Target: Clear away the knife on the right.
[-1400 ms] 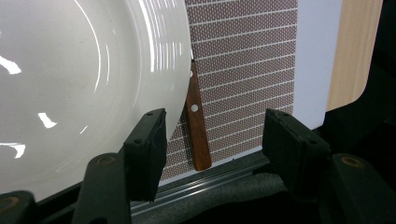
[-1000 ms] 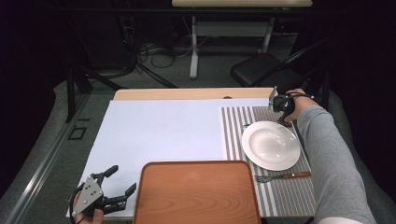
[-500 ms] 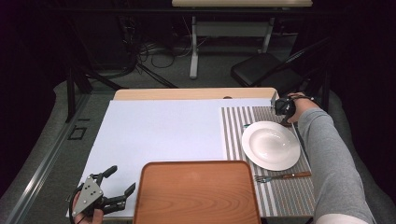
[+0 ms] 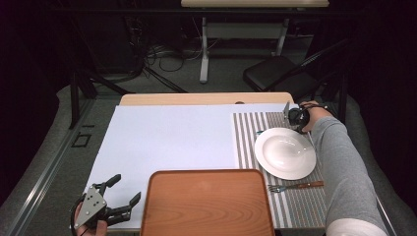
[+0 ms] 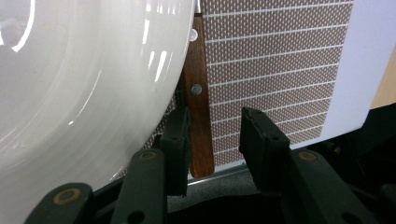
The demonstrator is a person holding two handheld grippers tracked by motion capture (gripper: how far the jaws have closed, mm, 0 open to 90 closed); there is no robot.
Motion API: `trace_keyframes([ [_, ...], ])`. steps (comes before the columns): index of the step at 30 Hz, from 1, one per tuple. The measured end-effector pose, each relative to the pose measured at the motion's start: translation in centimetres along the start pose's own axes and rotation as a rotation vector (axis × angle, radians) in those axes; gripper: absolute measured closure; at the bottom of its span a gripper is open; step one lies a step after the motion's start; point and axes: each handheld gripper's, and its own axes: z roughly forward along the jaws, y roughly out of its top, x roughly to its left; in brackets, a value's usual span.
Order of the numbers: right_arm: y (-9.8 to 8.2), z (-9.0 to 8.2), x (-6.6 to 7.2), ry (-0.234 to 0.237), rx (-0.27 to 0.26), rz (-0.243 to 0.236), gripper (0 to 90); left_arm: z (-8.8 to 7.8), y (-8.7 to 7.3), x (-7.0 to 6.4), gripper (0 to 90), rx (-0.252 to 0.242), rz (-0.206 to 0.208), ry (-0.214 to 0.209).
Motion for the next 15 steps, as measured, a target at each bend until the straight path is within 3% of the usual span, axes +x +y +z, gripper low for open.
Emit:
trace_keyframes([
  [5, -0.07, 0.41, -0.06, 0.008, -0.025, 0.003, 62.7, -0.07, 0.00, 0.03, 15.7, 0.002, 0.001, 0.005],
  [9, -0.10, 0.57, 0.00, 0.019, -0.008, 0.015, 62.4, -0.16, -0.01, 0.06, 15.7, 0.000, 0.000, 0.009],
  [13, 0.14, 0.63, -0.23, 0.028, 0.009, -0.014, 62.6, -0.25, -0.04, 0.12, 15.7, -0.004, -0.005, 0.014],
  [15, 0.25, 0.76, -0.12, 0.027, 0.011, -0.004, 62.8, -0.26, -0.04, 0.13, 15.7, -0.004, -0.005, 0.014],
])
